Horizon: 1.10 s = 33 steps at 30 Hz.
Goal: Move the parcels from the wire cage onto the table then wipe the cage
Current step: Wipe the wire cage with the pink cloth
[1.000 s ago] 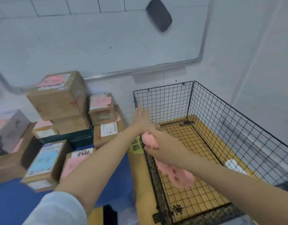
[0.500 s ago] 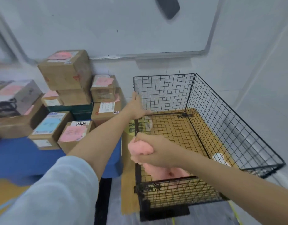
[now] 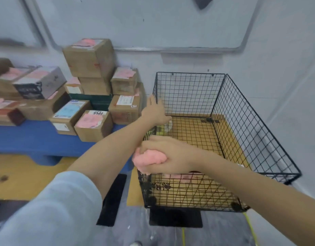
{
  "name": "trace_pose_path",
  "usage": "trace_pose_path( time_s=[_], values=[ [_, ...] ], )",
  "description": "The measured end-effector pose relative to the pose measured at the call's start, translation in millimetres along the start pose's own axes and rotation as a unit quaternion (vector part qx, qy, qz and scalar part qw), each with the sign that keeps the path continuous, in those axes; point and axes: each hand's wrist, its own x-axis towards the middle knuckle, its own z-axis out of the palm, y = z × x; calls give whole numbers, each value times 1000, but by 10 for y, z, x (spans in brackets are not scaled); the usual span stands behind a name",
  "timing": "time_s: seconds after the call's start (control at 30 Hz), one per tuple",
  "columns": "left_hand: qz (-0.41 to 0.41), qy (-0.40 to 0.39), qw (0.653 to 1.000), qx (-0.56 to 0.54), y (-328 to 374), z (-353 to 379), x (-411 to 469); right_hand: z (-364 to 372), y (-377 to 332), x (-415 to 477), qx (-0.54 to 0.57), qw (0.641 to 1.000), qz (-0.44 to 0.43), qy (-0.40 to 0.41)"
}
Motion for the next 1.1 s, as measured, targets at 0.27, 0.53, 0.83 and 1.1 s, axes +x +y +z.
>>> trace_pose_path(
  time_s=[0.27, 0.53, 0.83, 1.1],
  values=[
    [23, 22, 999, 37, -34, 23, -29, 14, 99, -226, 43, 998, 35, 17],
    [18, 21, 999, 42, -45, 40, -7, -284, 338, -901, 47, 990, 130, 12],
    [3, 15, 997, 72, -34, 65, 44, -520, 735, -1725, -16, 976, 190, 106],
    [9, 19, 997, 73, -29, 48, 22, -601, 899, -2144, -34, 961, 196, 192]
  ],
)
